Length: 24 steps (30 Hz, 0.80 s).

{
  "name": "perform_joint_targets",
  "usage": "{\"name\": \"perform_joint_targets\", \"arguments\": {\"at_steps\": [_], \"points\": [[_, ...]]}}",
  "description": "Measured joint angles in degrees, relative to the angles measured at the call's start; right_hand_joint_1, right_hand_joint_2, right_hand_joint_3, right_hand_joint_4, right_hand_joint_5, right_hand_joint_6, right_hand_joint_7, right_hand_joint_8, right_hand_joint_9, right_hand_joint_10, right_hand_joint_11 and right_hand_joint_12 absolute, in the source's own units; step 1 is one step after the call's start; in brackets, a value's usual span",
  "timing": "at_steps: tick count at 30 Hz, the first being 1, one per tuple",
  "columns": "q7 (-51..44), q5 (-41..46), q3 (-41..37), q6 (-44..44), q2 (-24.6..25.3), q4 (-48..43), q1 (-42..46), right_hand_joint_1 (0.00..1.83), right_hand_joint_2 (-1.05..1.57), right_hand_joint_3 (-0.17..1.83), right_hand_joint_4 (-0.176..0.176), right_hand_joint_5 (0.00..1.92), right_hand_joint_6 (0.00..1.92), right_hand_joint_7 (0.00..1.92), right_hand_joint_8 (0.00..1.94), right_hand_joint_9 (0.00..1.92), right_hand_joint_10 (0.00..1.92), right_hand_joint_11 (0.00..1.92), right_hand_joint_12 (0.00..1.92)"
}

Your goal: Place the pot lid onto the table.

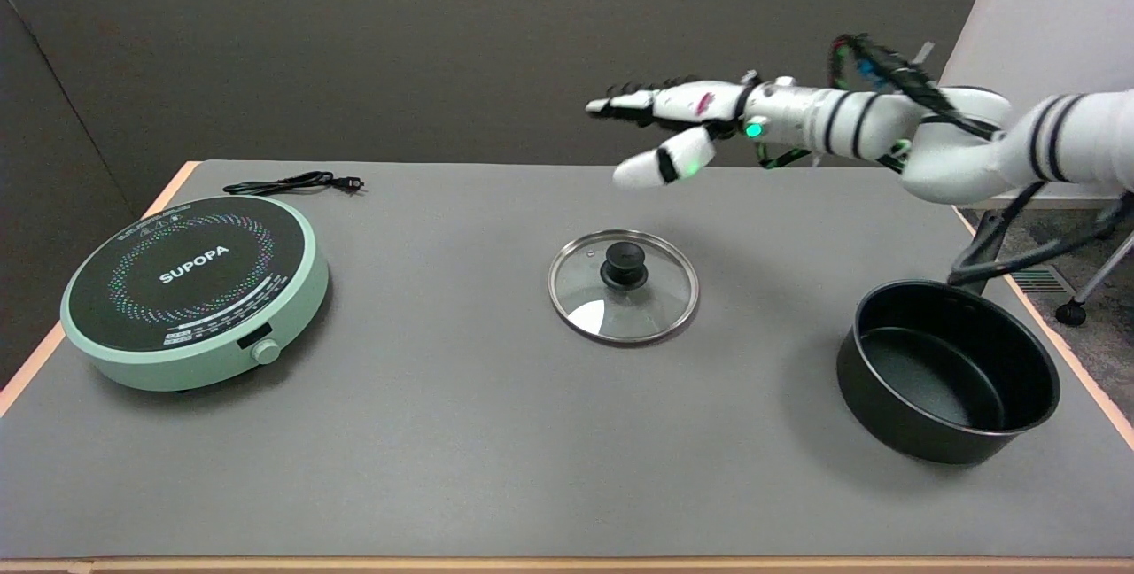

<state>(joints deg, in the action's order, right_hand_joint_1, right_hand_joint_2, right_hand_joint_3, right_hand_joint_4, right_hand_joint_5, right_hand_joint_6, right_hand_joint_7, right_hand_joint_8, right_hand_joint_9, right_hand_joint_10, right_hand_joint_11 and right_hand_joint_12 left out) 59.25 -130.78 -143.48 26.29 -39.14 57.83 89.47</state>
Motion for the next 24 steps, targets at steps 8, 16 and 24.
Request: {"name": "perform_joint_targets", "arguments": {"at_steps": [8,16,24], "points": [[0.9,15.2,-3.4,2.1,8.8,4.7,1.8,0.0,0.35,0.9,0.102,0.0,0.09,0.03,0.07,0.07,0.17,0.13,0.45],[2.0,31.3,-5.1,9.0,19.0,11.6,4.9,0.0,0.51,1.0,0.093,0.05,0.12,0.04,0.11,0.09,0.14,0.12,0.37],[8.1,42.3,-6.1,14.4,26.4,17.6,8.4,0.0,0.66,1.07,0.047,0.11,0.15,0.03,0.19,0.1,0.14,0.13,0.3]]}}
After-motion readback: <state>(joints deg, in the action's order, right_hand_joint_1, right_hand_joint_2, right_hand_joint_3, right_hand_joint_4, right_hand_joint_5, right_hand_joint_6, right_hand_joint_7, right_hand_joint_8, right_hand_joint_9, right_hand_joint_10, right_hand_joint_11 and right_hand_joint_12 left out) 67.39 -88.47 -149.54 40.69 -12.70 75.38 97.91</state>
